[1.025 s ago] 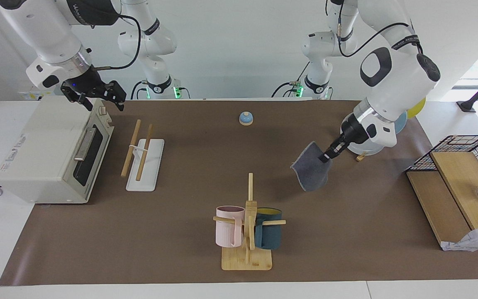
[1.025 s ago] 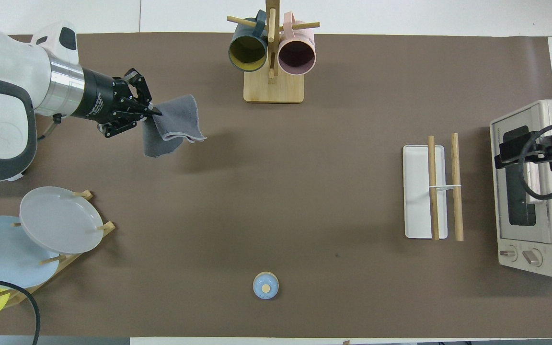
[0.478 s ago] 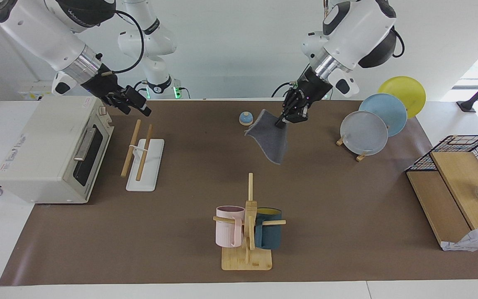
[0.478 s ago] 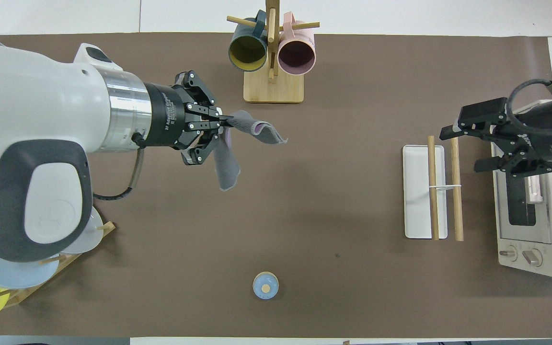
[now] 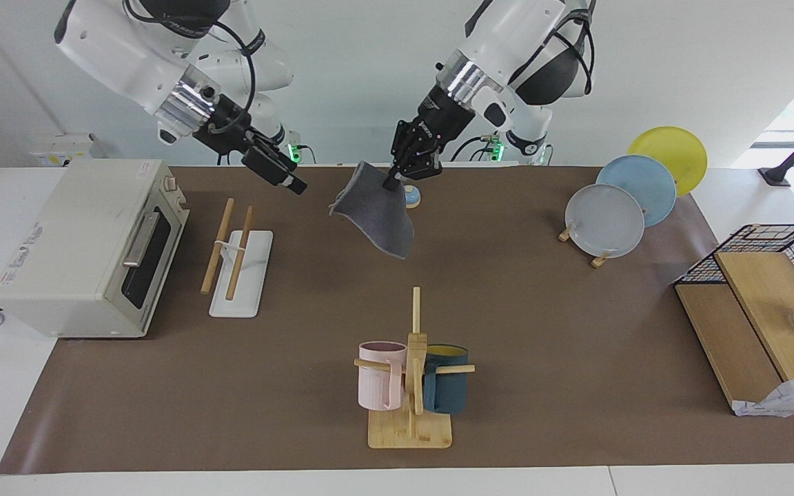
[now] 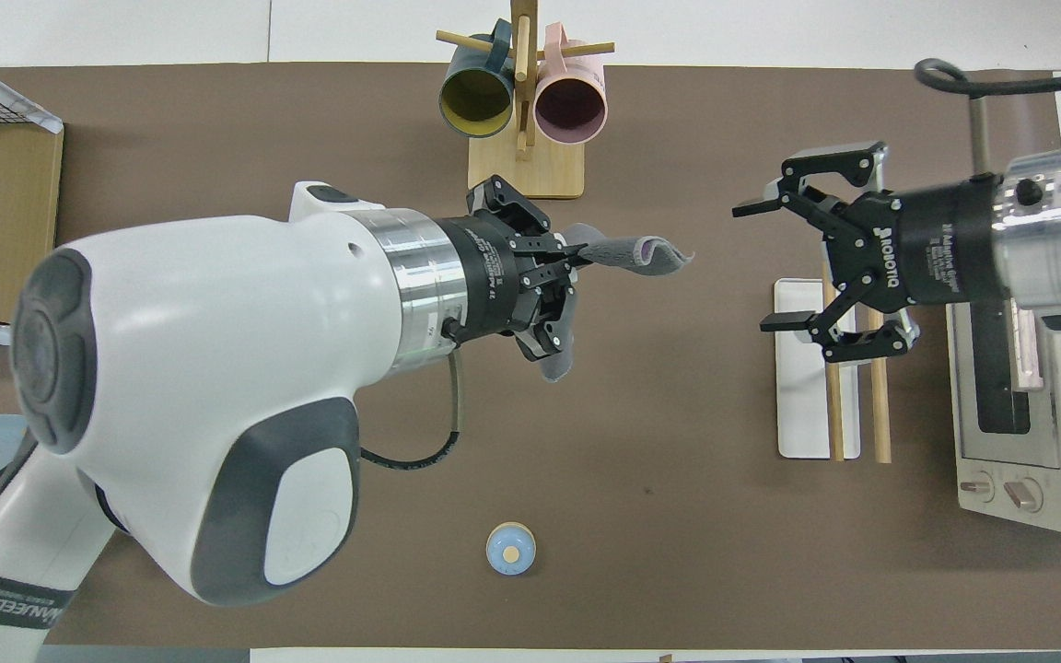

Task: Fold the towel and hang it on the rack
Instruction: 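Grasp the towel with the right gripper from the left gripper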

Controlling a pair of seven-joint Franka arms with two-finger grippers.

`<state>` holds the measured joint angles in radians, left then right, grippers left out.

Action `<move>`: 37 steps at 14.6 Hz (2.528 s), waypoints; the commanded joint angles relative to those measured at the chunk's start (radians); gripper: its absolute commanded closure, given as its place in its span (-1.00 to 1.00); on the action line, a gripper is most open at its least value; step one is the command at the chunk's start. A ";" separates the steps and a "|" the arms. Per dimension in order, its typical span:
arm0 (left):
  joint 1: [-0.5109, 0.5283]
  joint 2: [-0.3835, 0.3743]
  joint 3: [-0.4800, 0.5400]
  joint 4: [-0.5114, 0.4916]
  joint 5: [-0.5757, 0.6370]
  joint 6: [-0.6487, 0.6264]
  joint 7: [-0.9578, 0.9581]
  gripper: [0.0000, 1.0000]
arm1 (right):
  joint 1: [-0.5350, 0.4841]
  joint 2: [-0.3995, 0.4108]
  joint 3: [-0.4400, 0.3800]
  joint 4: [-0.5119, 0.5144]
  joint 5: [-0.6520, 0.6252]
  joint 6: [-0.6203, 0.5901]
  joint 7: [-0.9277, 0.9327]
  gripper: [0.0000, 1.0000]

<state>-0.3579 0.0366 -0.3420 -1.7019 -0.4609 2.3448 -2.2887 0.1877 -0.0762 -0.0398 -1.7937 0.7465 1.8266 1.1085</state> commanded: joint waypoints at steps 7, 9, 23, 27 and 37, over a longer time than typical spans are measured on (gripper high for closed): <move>-0.029 -0.050 0.015 -0.061 -0.016 0.021 -0.149 1.00 | 0.078 -0.065 0.000 -0.119 0.024 0.101 0.068 -1.00; -0.029 -0.050 0.015 -0.061 -0.018 0.021 -0.150 1.00 | 0.078 -0.054 0.000 -0.118 0.040 0.138 0.079 -1.00; -0.029 -0.052 0.015 -0.061 -0.016 0.021 -0.175 1.00 | 0.150 -0.030 0.001 -0.153 0.099 0.260 0.157 0.46; -0.029 -0.052 0.014 -0.061 -0.016 0.019 -0.175 1.00 | 0.160 -0.031 0.001 -0.165 0.099 0.277 0.148 1.00; -0.044 -0.073 0.014 -0.100 -0.005 0.018 -0.135 0.63 | 0.153 -0.031 0.001 -0.164 0.097 0.263 0.061 1.00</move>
<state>-0.3886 0.0110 -0.3406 -1.7419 -0.4606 2.3555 -2.4471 0.3476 -0.0993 -0.0425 -1.9424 0.8204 2.0839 1.2168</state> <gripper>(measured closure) 0.974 0.978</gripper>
